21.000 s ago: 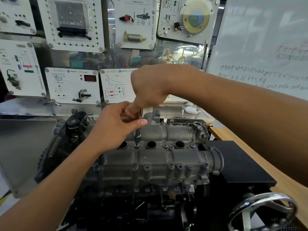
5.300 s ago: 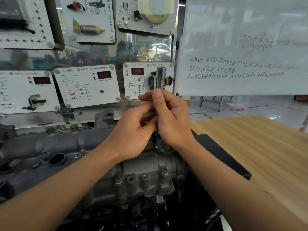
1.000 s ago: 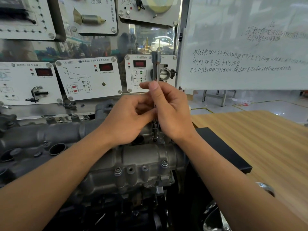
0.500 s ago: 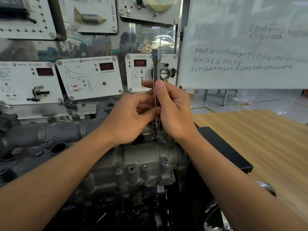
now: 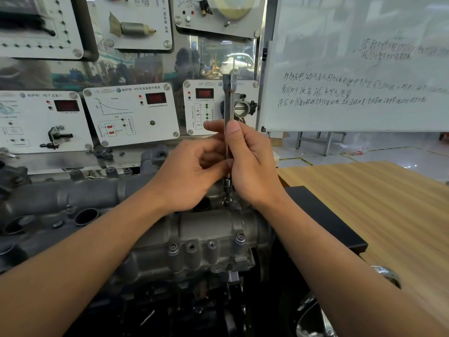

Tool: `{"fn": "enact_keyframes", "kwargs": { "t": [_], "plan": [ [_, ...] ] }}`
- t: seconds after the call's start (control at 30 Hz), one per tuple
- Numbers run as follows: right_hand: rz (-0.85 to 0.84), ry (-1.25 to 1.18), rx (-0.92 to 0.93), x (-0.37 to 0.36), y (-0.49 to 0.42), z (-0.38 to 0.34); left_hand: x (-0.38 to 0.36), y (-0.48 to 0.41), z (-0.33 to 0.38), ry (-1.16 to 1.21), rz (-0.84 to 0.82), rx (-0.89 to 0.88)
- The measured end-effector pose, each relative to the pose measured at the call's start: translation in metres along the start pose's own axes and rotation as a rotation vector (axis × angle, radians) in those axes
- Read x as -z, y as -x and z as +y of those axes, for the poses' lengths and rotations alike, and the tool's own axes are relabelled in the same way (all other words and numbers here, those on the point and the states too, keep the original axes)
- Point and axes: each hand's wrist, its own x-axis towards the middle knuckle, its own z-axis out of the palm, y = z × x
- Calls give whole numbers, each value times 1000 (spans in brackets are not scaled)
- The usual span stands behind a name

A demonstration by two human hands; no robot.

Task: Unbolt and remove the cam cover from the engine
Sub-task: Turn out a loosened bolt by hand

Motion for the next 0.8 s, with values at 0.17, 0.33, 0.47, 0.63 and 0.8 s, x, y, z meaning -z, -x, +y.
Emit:
{"fn": "enact_keyframes", "kwargs": {
  "t": [0.17,0.33,0.47,0.63,0.8],
  "plan": [
    [31,-12,50,1,-1,0,-3,-3,-2,-72,112,2],
    [102,0,64,2,0,0,-1,-2,-3,-78,65,5],
    [70,46,46,4,-1,-4,2,3,0,28,-75,54],
    [-3,50,-7,9,-2,-17,5,3,6,70,-70,92],
    [-11,-35,6,10,-10,-43,6,2,18,114,-58,41]
  ]
}}
